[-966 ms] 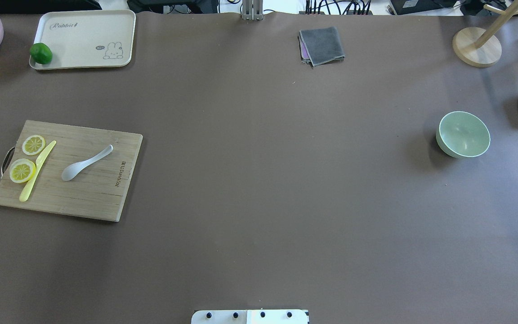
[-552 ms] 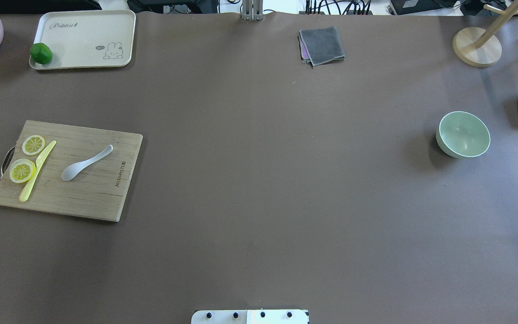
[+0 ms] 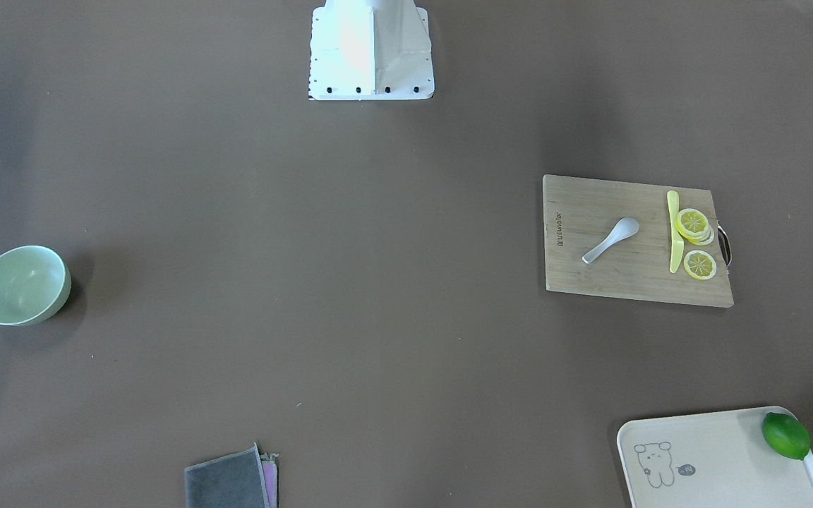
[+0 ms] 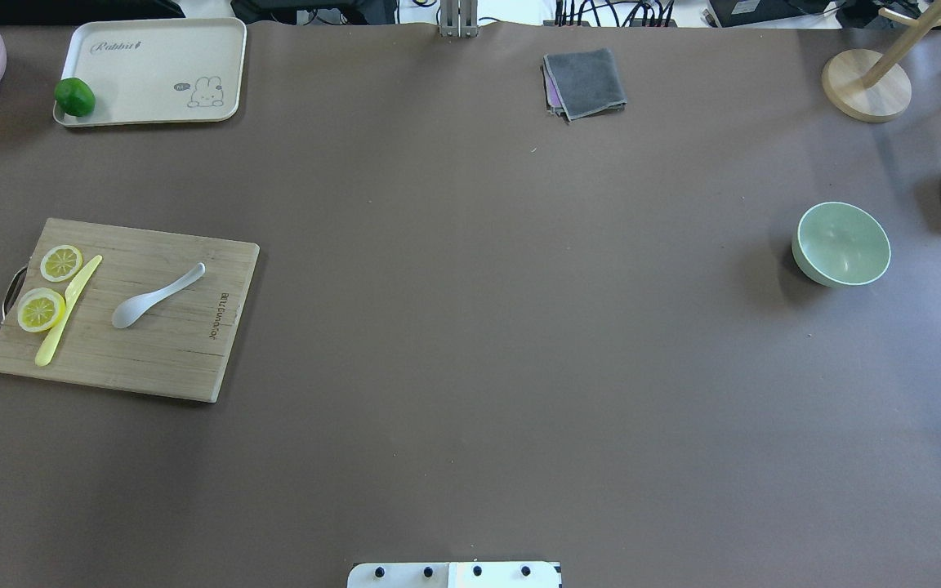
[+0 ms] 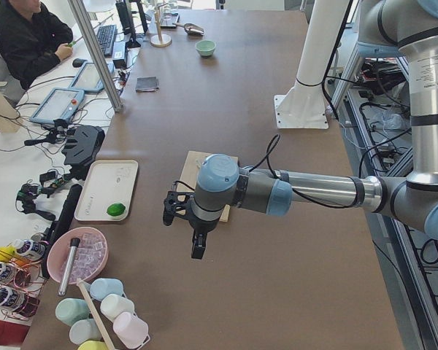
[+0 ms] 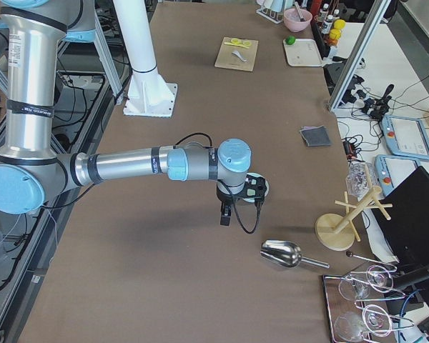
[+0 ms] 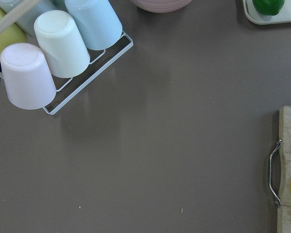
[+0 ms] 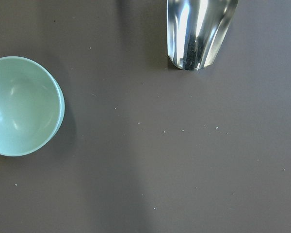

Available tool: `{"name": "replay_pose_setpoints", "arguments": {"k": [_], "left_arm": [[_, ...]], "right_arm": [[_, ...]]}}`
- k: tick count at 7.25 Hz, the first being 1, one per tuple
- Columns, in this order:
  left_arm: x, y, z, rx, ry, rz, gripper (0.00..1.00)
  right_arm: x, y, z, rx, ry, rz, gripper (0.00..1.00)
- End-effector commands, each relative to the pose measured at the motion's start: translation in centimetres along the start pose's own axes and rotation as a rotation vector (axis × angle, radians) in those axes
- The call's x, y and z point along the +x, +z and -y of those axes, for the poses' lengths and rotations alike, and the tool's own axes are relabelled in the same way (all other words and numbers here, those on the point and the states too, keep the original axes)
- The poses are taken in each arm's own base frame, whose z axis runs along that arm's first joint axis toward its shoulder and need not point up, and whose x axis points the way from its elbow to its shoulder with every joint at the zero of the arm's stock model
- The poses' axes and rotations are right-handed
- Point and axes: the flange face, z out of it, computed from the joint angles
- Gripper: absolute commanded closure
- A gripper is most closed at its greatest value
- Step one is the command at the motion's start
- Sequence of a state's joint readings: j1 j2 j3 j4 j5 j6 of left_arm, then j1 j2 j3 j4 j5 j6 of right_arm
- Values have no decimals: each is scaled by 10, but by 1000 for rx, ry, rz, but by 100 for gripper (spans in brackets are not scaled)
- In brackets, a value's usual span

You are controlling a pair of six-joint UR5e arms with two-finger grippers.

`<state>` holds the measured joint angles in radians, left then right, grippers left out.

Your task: Place spoon in bowl

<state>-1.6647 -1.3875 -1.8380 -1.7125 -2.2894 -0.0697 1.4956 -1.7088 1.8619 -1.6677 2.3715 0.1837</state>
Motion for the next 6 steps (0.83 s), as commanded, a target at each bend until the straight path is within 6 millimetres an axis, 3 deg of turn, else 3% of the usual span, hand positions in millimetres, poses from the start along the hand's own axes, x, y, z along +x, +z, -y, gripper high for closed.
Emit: {"name": "replay_pose_setpoints", "arguments": {"k": [1,4,5,6], "left_arm": [[2,1,0,-3,0,-20,2],[29,-1,22,12,53,-59,2],[64,6,47,10,133,-73,2],[97,8,67,21,208,-96,2]], "right_arm": [[2,2,-2,-5,10,-2,0],[-1,0,2,1,6,-1,0],[-7,-4,7,11,-5,1,0],[-29,-21,27,48,-47,9,0]]}}
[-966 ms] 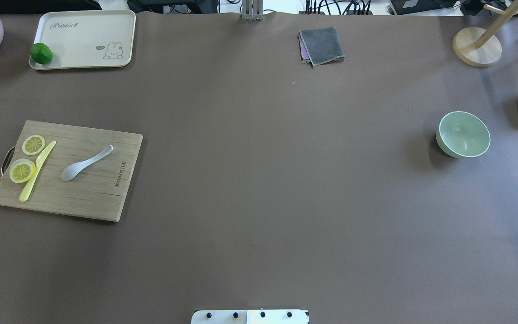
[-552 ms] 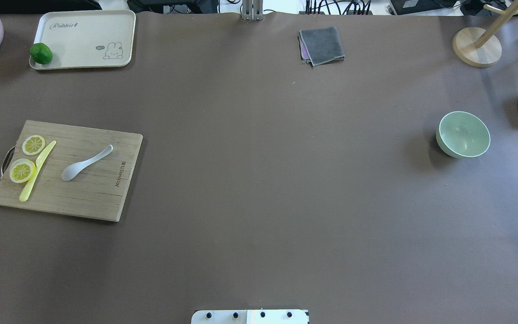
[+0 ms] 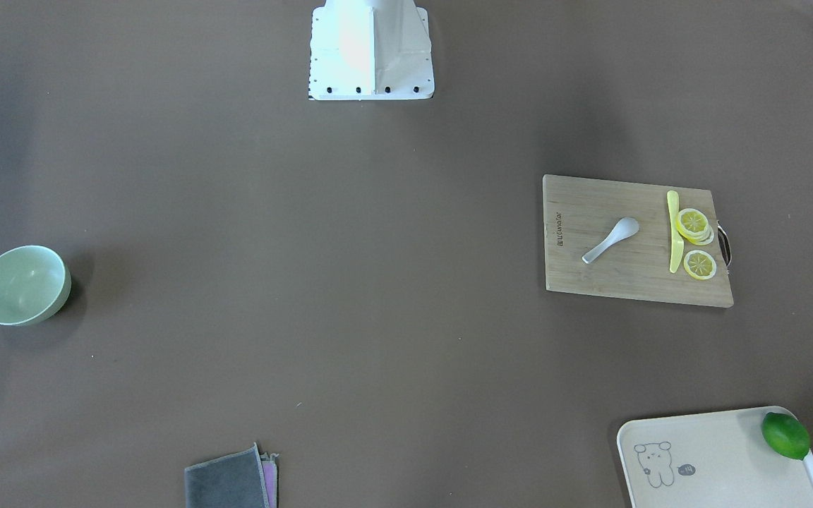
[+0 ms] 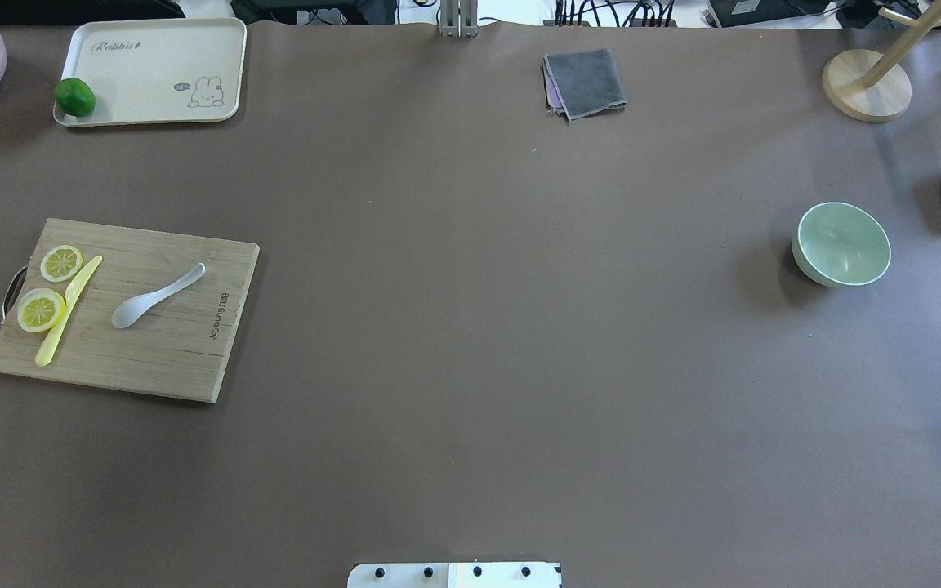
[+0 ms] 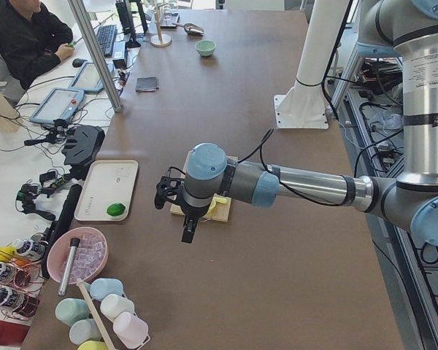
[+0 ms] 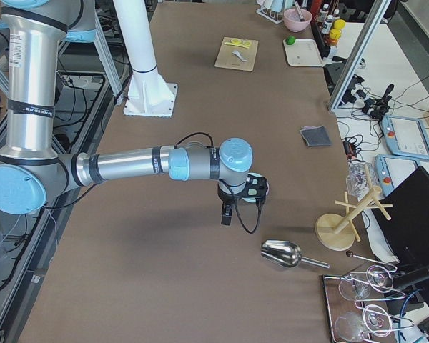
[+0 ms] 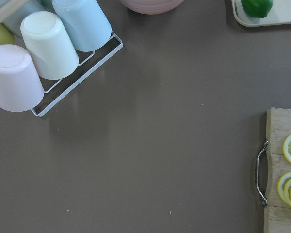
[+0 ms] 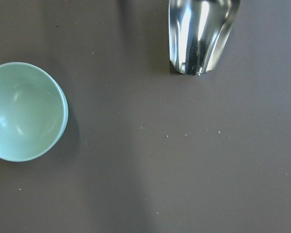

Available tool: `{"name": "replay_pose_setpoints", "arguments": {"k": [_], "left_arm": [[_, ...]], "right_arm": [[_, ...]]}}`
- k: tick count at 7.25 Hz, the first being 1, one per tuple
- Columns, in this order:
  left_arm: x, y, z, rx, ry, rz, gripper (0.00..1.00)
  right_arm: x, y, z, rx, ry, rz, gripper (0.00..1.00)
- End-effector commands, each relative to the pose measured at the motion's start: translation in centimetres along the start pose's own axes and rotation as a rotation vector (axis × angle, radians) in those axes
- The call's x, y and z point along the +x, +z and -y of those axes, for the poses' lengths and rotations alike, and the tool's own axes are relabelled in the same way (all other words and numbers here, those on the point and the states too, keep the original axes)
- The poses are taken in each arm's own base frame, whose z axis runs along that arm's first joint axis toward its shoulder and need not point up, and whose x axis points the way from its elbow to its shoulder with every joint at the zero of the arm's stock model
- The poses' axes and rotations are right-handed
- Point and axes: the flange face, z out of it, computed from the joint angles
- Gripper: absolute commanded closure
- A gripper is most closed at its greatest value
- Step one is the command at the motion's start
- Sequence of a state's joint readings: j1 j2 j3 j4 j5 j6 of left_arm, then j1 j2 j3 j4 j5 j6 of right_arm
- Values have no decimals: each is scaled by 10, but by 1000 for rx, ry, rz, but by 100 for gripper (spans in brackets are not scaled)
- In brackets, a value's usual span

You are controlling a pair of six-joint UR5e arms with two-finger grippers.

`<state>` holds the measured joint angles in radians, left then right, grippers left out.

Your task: Place spoon in bowl

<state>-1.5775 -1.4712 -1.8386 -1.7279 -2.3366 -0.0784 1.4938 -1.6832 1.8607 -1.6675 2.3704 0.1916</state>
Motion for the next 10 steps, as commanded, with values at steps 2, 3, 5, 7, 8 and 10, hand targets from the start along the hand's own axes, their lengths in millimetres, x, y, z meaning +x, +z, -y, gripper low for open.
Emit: {"name": "replay_pose_setpoints", "arguments": {"k": [2,3,5,7,8,10], "left_arm": [[107,44,46,20,287,-86,2],[119,52,53,22,275,-105,2],[142,64,70,21,228,-120,2],[147,75,81,33,186,-132,1],[147,76,81,54,204,-141,2],[142,82,80,50,206,-139,2]], "right_arm": [[-53,-10,35,37,-108,20,0],[-66,-2,37,36,-151,54,0],[-87,25,74,34,-217,85,0],[-86,75,93,83,-200,109,0],[-91,101,95,88,-153,112,0],[-107,135,88,61,-146,111,0]]}}
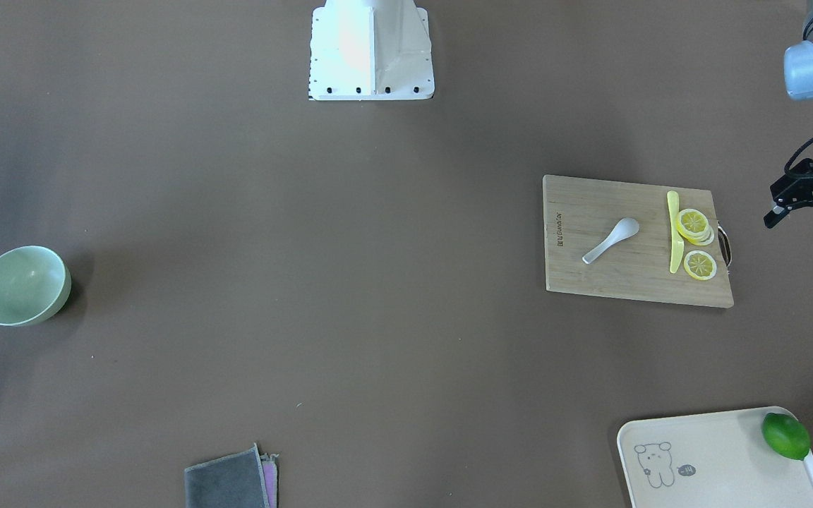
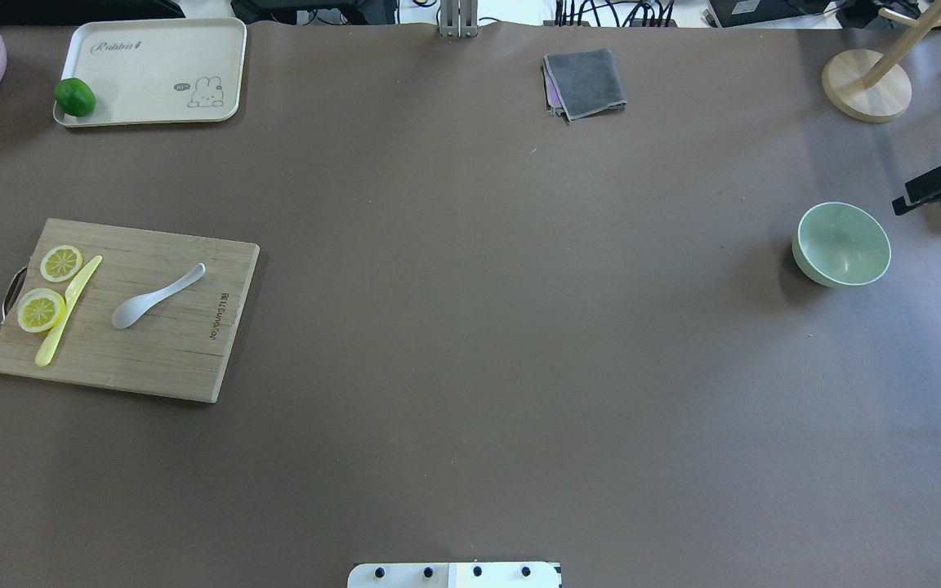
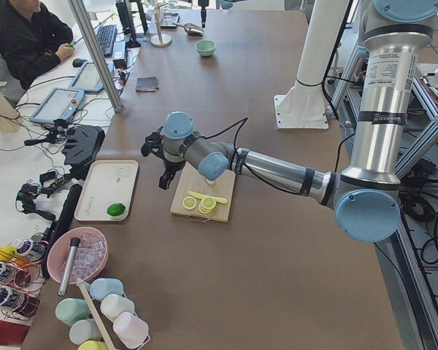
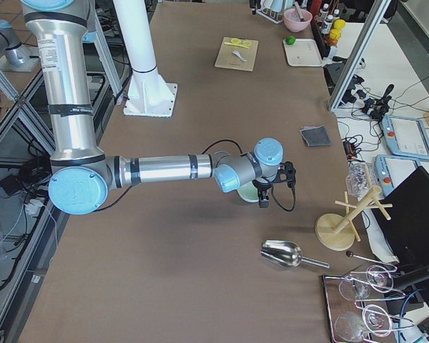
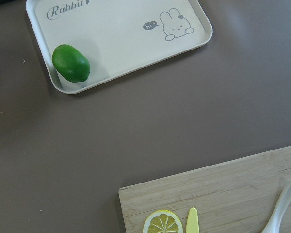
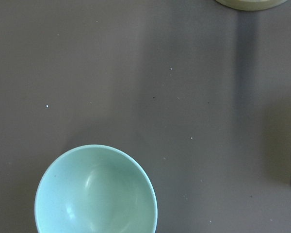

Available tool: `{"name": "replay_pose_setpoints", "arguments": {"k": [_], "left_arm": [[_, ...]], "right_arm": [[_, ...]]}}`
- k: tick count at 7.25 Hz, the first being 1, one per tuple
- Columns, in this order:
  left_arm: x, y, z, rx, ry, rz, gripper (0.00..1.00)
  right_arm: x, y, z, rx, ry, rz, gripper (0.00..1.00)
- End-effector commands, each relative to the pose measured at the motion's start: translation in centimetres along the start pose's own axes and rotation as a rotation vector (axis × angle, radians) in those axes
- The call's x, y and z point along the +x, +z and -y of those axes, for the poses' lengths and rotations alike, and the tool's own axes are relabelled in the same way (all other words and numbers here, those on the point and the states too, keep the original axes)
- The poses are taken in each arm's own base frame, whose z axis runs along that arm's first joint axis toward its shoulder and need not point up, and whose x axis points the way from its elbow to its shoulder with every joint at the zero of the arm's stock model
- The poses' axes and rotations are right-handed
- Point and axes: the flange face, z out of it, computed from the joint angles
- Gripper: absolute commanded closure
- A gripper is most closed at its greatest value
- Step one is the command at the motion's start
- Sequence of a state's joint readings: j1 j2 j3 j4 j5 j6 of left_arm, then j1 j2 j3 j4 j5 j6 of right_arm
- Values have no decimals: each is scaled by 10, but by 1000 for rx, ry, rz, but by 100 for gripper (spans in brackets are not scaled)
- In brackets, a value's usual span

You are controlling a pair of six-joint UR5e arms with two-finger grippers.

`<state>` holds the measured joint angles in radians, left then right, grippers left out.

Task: Place spoon in bowl
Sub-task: 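Reach the right gripper down to the rim of the pale green bowl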

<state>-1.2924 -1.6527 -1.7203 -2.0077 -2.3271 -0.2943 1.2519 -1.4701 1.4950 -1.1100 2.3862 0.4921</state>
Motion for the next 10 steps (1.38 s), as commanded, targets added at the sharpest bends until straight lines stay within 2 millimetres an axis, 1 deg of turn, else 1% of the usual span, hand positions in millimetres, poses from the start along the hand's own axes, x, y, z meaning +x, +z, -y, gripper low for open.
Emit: {"name": "replay_pose_setpoints", "arguments": {"k": [1,2,3,4,5,6,7,9,10], "left_arm": [[-2,3,0,2,6,-1,2],[-1,2,0,4,8,-3,2],[-1,1,0,5,-2,-4,2],[-3,4,0,-2,-9,-6,2],[-2,4,0,-3,-9,-9,2],[-3,5,-1,-5,-12,-10,2],[-3,4,-2,-5,-12,-10,2],[-4,5,-3,-8,-13,-9,2],[-4,5,-3,-8,-13,-11,2]], "right_arm": [[-9,34,-7,-24,-2,-21,0],[-5,46,-10,-41,2,-36,0],[-7,51,-11,-49,0,-38,1],[-4,56,-13,-60,4,-40,14],[-7,62,-15,-70,-1,-42,55],[-9,66,-17,-79,-12,-41,91],[-12,69,-18,-83,-18,-41,100],[-13,71,-18,-82,-15,-48,100],[-23,62,-13,-70,-4,-27,100]]}}
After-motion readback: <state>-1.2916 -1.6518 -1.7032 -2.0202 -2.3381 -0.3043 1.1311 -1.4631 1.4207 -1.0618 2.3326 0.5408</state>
